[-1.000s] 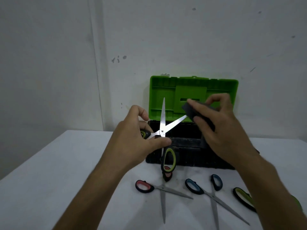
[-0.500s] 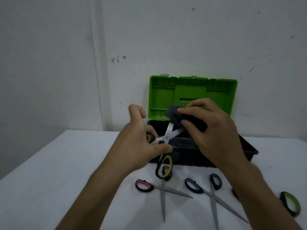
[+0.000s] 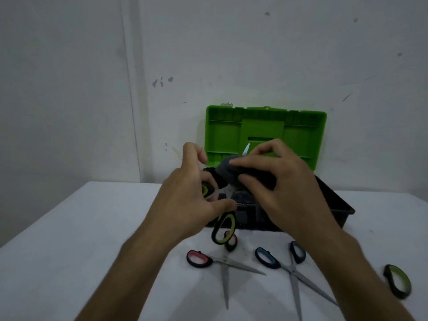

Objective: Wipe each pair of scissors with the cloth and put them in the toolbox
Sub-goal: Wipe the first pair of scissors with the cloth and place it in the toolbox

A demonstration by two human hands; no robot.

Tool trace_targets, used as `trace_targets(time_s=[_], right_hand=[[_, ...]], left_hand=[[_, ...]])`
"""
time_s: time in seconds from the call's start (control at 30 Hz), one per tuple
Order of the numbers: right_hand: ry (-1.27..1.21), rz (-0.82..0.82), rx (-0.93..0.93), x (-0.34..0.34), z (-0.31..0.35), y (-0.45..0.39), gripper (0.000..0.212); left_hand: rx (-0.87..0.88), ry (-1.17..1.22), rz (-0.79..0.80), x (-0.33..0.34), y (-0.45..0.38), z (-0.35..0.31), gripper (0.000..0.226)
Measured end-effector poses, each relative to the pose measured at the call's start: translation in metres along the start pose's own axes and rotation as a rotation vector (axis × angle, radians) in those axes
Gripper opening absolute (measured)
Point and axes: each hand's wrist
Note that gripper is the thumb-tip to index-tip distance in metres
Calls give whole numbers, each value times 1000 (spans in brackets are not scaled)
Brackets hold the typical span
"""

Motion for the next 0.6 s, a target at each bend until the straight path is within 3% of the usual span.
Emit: trace_targets(time_s=[0.13, 0.27, 0.33, 0.5, 0.6], right_hand=[[187, -161, 153, -7, -25, 2, 29], [149, -218, 170, -25, -35, 5, 30], [58, -161, 102, -31, -29, 3, 30], [-139, 186, 54, -22, -10, 2, 27], [9, 28, 114, -12, -26, 5, 28]], left_hand=[[23, -12, 24, 10, 1, -3, 66], [-59, -9, 98, 12, -1, 1, 44], [-112, -4, 106, 11, -2, 3, 32], [-125, 54, 135, 11, -2, 2, 12], [-123, 53, 128, 11, -3, 3, 13]])
Point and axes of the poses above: each hand's wrist, its own y-axis away from the middle knuckle, its own x-axis out of the palm, z = x × y, and after that the axes turned 11 degrees about -x, right-handed
